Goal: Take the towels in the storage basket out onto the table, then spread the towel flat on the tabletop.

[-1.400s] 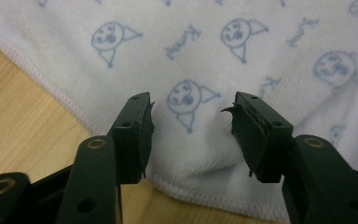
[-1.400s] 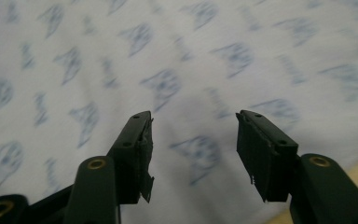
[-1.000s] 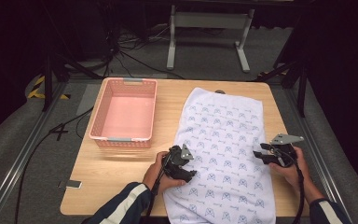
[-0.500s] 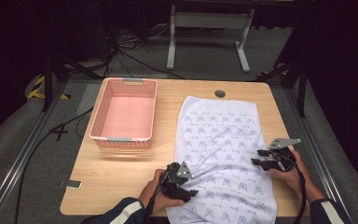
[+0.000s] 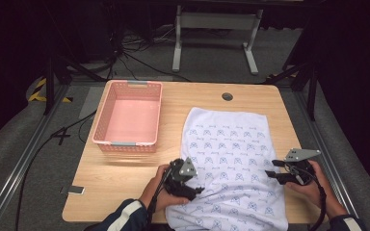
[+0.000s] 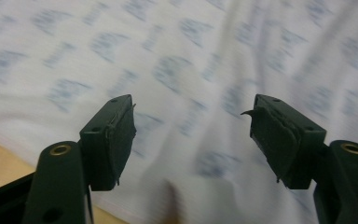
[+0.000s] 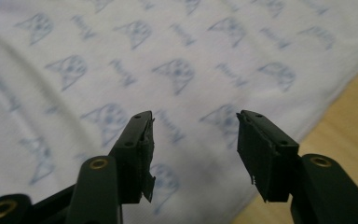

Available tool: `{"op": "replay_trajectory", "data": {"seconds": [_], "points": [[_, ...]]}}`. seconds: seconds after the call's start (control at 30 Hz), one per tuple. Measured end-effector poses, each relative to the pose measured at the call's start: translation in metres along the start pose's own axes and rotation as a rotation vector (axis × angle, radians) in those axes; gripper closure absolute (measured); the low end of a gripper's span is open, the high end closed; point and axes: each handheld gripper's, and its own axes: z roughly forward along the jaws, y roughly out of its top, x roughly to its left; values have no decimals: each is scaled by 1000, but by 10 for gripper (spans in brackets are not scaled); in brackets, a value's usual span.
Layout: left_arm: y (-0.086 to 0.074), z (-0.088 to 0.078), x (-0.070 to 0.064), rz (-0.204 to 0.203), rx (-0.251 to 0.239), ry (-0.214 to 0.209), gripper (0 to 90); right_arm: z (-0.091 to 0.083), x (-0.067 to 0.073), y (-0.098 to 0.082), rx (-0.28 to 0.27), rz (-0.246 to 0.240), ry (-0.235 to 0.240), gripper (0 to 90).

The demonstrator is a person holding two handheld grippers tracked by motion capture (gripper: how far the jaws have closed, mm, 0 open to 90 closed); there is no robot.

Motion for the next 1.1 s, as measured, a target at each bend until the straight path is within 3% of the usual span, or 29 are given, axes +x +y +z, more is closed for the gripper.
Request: {"op": "replay_trajectory", "data": {"seconds": [0.07, 0.1, 0.13, 0.2, 0.37, 0.4, 0.5, 0.6, 0.67, 0.73, 0.8, 0.83, 0.87, 0.9, 0.93, 0.97, 1.0, 1.03, 1.07, 1.1], "points": [[4, 7, 14, 9, 21, 74, 300, 3, -6, 5, -14, 11, -39, 440], [5, 13, 24, -43, 2, 75, 303, 6, -8, 6, -18, 12, -50, 440], [6, 16, 29, -62, 7, 64, 307, 10, -11, 9, -31, 15, -64, 445], [8, 25, 38, -48, 33, 125, 315, 18, -17, 13, -34, 17, -68, 454], [5, 37, 49, -58, 68, 129, 354, 40, -29, 22, -19, 0, -53, 473], [3, 37, 51, -88, 61, 87, 350, 45, -31, 22, -14, 1, -46, 478], [3, 35, 48, -80, 72, 58, 349, 50, -32, 21, 10, 10, -30, 482], [1, 30, 36, -97, 75, -68, 353, 46, -31, 17, 20, 28, 28, 486], [0, 26, 26, -82, 109, -167, 395, 38, -26, 12, 56, 10, 57, 485], [2, 23, 13, -15, 159, -207, 405, 31, -21, 10, 93, -12, 80, 486], [5, 23, 11, -8, 168, -191, 388, 29, -20, 9, 102, -25, 85, 487], [8, 23, 13, -6, 151, -164, 388, 27, -19, 9, 108, -33, 84, 484], [13, 25, 18, -14, 122, -121, 357, 26, -20, 9, 100, -33, 72, 476], [19, 29, 28, -61, 67, -75, 310, 26, -26, 14, 73, -14, 37, 476], [23, 31, 34, -69, 66, -45, 294, 26, -31, 18, 55, 2, 16, 472], [27, 35, 39, -84, 71, 12, 279, 26, -35, 21, 39, 19, -1, 470], [27, 35, 39, -84, 71, 12, 261, 26, -35, 21, 39, 19, -1, 470], [34, 41, 51, -116, 47, 85, 261, 28, -40, 25, 17, 42, -25, 470], [37, 45, 58, -143, 31, 107, 254, 31, -51, 33, -9, 64, -74, 477], [41, 48, 63, -160, 23, 161, 254, 33, -57, 37, -22, 76, -96, 480]]}}
